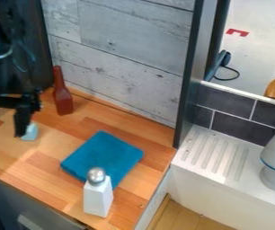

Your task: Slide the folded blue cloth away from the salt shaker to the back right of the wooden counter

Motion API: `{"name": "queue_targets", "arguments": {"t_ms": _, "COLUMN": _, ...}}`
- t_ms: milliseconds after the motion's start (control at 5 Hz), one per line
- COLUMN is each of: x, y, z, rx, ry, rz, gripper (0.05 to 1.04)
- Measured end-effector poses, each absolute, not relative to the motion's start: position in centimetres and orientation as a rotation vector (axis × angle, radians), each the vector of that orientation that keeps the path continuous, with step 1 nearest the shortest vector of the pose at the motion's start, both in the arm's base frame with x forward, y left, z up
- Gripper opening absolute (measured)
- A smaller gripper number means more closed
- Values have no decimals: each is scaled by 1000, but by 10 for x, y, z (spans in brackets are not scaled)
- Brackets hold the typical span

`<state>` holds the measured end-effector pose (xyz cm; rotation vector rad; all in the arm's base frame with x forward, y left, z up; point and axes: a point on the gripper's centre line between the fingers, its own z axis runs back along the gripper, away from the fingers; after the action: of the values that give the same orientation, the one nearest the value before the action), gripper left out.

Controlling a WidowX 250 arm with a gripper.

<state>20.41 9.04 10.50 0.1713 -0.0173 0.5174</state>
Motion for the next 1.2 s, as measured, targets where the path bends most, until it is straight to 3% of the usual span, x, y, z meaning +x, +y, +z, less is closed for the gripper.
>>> {"name": "queue_targets", "arguments": {"t_ms": 400, "x": 231, "y": 80, "z": 66, "rx": 180, "ry": -10, "rz": 403, "gripper": 1003}}
{"name": "queue_targets", "arguments": {"t_ms": 800, "x": 270, "y": 49, "z": 35, "rx": 165, "ry": -119, "rz": 311, "gripper": 1003}}
{"name": "queue_targets", "arguments": {"t_ms": 1200, "x": 290, "y": 40, "z": 25, "rx": 99, "ry": -200, "rz": 288, "gripper": 1003}}
